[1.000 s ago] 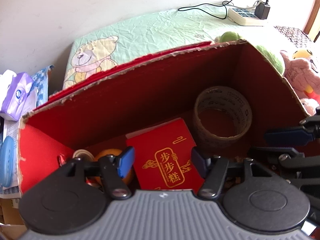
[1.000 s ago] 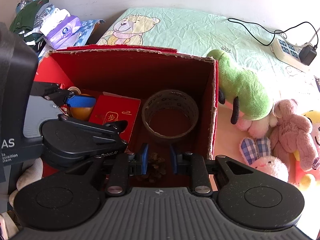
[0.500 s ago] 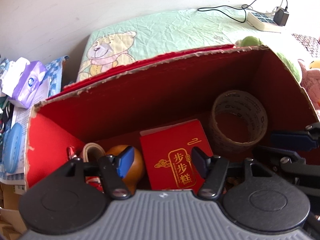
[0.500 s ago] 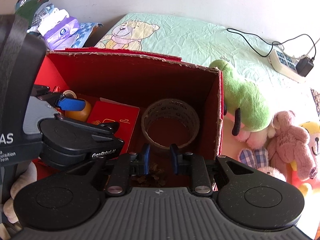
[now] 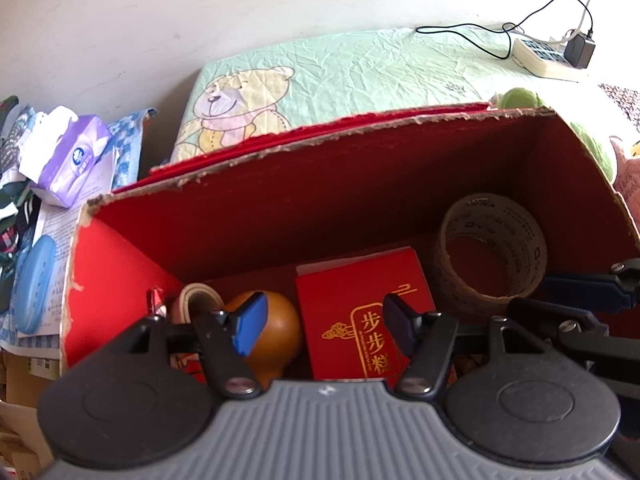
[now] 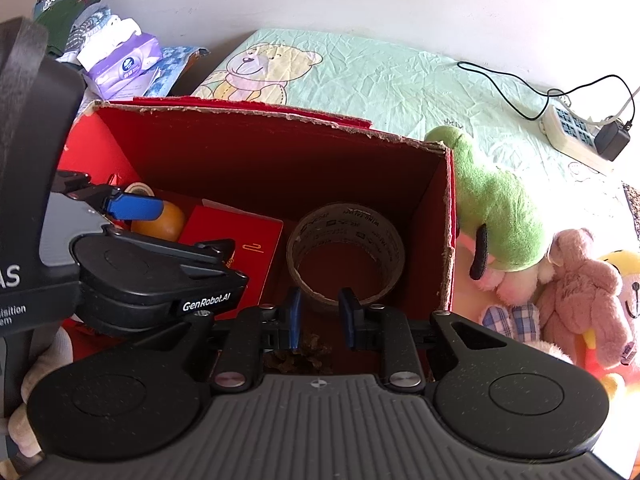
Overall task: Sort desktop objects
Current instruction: 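Withdraw the right gripper up out of the red box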
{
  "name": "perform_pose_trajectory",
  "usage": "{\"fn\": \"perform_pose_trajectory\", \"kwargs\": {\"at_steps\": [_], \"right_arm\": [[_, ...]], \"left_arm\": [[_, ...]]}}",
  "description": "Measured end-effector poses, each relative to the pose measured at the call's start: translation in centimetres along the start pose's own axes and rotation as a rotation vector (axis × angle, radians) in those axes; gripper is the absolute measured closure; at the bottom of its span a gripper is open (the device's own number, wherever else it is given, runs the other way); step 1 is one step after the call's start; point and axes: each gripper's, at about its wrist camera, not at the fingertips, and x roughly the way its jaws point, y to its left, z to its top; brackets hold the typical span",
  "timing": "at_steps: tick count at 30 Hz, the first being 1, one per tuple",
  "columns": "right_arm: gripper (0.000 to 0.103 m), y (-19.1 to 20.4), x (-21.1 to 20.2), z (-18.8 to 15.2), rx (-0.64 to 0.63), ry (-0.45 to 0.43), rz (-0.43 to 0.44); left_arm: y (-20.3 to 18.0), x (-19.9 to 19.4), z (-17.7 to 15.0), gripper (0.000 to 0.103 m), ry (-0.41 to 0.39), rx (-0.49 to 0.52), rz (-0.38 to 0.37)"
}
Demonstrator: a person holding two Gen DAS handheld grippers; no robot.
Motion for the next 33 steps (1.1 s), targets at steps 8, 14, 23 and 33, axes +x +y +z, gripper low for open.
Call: {"fn": "perform_pose_trajectory", "kwargs": {"at_steps": [8,14,23,33], "right_arm": [[0.079,0.6,-0.6,-1.0,0.022,-0.03,0.002],[0.078,0.3,-1.2,-1.7,0.078,-0.061,0.017],[0.078,0.1,-3.4,-2.8,0.149,-0.153,0.042],[0.078,-0.9,-5.7,-3.8,0.15,-0.207,0.103]], "left_arm": [[0.4,-0.8,-0.2,0.028,-0.029,-0.054,0.042],[1.1,-2.8,-0.8,0.025,-0.058,-0.081,0.08],[2.1,-7.5,-1.7,0.004,-0.141,-0.126,0.159],[1.3,-11.5,-4.0,0.001,-0.152,-0.213,0.179]]}}
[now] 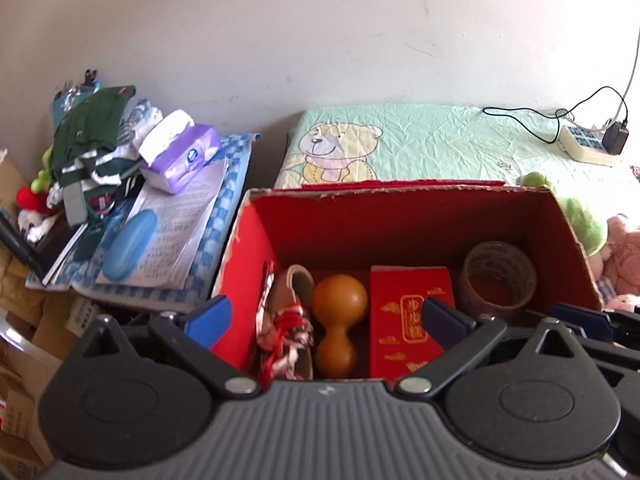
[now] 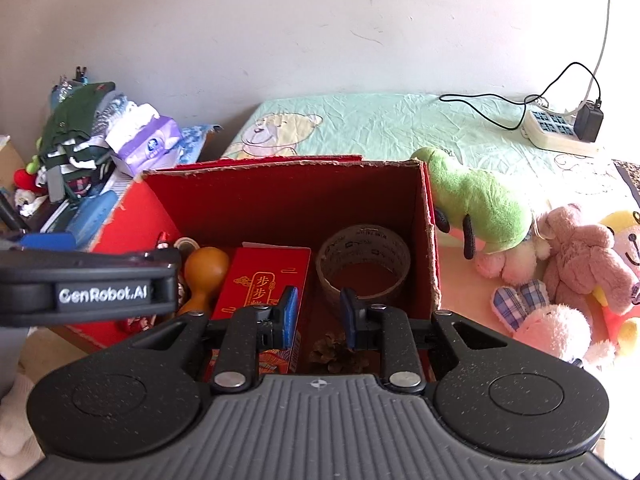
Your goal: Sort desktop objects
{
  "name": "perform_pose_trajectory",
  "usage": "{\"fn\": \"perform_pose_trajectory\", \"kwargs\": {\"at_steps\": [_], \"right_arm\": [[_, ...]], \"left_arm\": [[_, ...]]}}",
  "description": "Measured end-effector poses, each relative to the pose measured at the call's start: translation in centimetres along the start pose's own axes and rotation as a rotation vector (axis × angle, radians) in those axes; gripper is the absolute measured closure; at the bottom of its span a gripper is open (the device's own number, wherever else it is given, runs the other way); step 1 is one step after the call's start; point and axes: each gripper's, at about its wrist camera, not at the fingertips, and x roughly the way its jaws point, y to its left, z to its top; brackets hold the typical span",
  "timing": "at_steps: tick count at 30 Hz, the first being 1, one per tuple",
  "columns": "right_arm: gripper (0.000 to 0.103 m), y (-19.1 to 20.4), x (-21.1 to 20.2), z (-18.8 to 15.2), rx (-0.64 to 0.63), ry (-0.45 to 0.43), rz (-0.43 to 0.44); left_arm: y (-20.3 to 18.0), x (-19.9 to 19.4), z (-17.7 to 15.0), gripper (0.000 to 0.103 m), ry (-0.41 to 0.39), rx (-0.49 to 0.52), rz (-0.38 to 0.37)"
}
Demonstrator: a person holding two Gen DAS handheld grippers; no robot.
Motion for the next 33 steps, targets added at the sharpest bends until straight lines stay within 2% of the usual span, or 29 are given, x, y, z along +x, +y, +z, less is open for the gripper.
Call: {"fn": "perform_pose_trajectory", "kwargs": {"at_steps": [10,14,22,26,33], "right_arm": [[0.077,-1.8,-3.0,-1.7,0.003,-0.029,0.038],[0.071,-2.1,-4.1,-2.7,-0.008,-0.038,0.06],[0.071,-2.6,-5.3,-5.0,-0.06,-0.062,0.065],[0.071,-3.2,-4.7,-6.4,-0.042,-0.002,0.09],[0.071,-3.6,-2.8,-9.2,-0.013,0.095,0.079]], "left_arm": [[-1.2,-1.7,-3.2,0.001,0.07,-0.083,-0.025],[-1.8,-1.6,-4.9,0.0,0.115,-0.104,0.015],[-3.3,-1.3,-7.9,0.0,0.192,-0.114,0.053],[-3.6,-0.8,-9.3,0.0,0.237,-0.117,0.071],[-3.4,-0.4,-12.0,0.0,0.287,-0.104,0.098]]}}
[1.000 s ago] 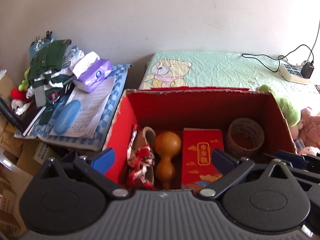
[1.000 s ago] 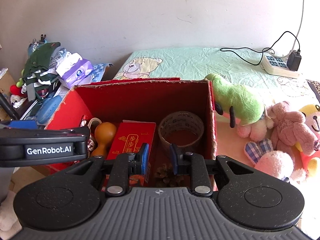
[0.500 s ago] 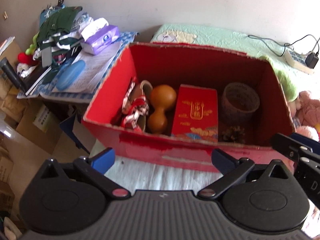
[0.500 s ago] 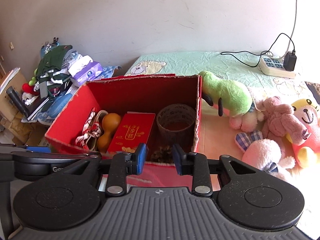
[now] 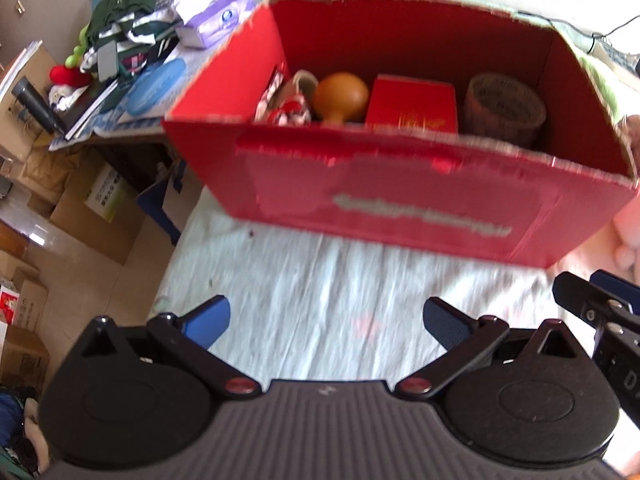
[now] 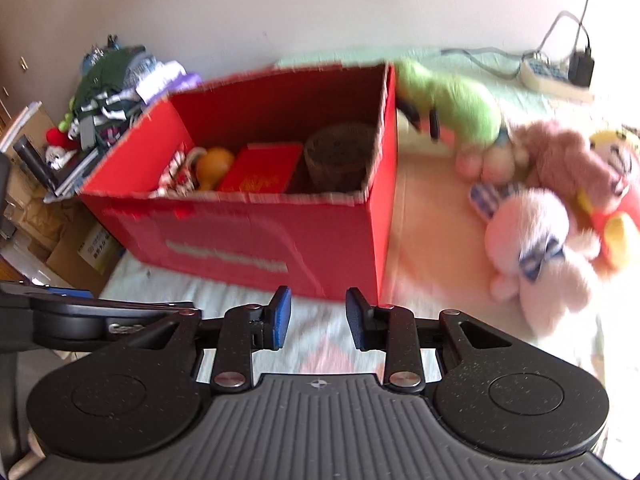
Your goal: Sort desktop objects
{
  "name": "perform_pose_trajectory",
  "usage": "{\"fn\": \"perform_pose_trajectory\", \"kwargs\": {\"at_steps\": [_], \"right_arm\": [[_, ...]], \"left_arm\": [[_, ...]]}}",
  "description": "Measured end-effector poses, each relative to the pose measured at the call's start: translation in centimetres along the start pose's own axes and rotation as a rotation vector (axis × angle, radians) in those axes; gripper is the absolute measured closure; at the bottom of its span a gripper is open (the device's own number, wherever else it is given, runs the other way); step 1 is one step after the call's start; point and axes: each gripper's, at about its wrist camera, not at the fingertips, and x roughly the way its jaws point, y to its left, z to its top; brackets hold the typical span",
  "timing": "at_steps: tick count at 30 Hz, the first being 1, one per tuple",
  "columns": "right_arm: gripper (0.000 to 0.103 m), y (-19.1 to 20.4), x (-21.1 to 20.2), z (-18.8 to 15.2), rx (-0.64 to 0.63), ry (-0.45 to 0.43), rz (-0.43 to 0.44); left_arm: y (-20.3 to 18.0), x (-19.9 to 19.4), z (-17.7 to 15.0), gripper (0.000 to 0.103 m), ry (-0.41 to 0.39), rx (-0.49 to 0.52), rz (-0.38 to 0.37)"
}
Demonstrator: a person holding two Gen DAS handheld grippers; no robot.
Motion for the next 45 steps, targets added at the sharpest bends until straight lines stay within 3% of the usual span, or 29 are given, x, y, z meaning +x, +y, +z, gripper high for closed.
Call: {"fn": "perform_pose_trajectory", "kwargs": {"at_steps": [5,10,14,27,36,45], "right_arm": [[0.071,1.1,0.9,-1.0,0.003,0.047,0.005],[0.07,2.7,0.8,-0.5,0.006,0.032,-0.008],[0.06,4.2,0.7,0.7,0.033,0.022,-0.02],[0.06,7.7,-0.7,3.9,0.138,-0.131,-0.098],[0.057,8.3,-0.9,5.2,0.196,-0.181,-0.196],[0.057,8.3,0.3,6.5,0.176,-0.189,-0.239]], "left_arm": [[1.0,0.3,-0.8,0.0,0.005,0.008,0.002],[2.7,-0.1,0.1,0.0,-0.026,0.013,-0.01],[4.3,-0.8,1.6,0.0,-0.047,0.028,-0.032],[6.8,-2.8,6.4,0.0,-0.196,0.156,-0.109],[6.8,-2.6,8.9,0.0,-0.212,0.204,-0.176],[6.4,-1.4,10.6,0.0,-0.232,0.183,-0.167]]}}
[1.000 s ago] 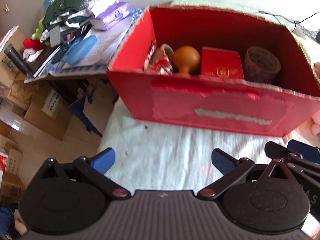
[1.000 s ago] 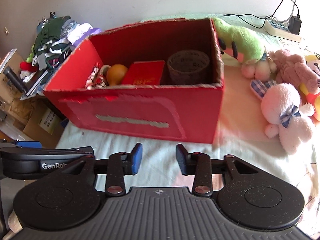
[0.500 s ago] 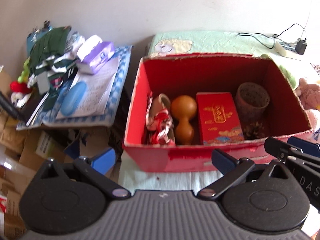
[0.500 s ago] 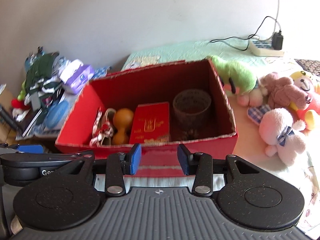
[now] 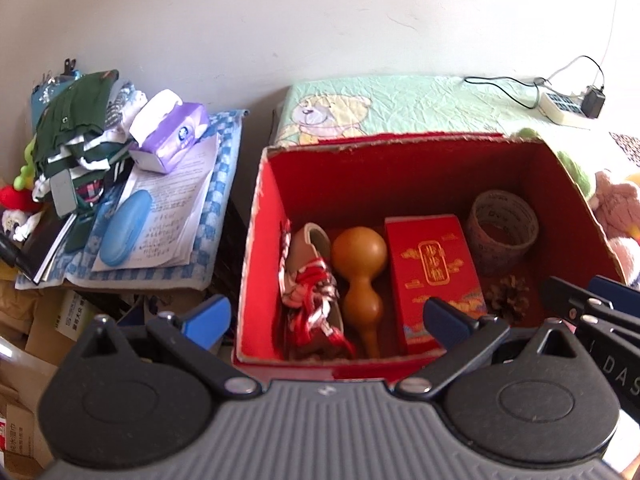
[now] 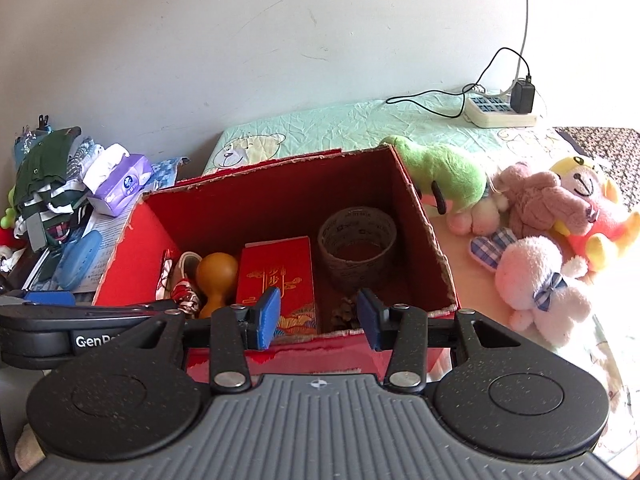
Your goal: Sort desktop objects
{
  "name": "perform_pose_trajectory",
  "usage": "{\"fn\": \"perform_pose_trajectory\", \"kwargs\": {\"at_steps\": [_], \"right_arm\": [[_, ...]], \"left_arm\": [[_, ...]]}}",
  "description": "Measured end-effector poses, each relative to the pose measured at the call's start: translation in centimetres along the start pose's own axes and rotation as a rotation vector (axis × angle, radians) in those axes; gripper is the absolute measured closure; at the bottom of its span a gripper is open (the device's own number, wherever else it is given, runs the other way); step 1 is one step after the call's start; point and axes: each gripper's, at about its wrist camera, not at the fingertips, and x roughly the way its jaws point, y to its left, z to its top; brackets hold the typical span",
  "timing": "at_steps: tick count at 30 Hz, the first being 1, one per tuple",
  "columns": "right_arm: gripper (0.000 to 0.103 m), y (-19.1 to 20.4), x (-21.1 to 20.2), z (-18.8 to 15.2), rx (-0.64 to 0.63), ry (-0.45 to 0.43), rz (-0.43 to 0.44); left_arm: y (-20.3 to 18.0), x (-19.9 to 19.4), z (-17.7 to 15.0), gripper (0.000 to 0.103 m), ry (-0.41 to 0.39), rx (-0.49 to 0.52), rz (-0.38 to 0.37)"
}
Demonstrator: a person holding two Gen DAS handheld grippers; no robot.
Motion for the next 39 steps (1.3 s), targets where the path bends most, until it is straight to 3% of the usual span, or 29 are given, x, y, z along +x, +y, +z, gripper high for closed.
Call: {"fn": "perform_pose_trajectory", "kwargs": {"at_steps": [14,20,39], "right_arm": [[0.055,-0.8,1.7,2.1,-0.023,-0.035,-0.005],[0.043,-0.9,1.9,2.6,-0.042,-0.061,-0.014],[0.043,-1.8,3.1,1.7,-0.017,-0.031,0.016]], "left_arm": [[-0.2,0.3,1.6,0.0,-0.062,-0.063,0.026],[-0.2,1.0,1.3,0.0,-0.054,-0.077,0.011],[-0.9,1.8,0.3,0.0,-0.019,-0.046,0.015]]}}
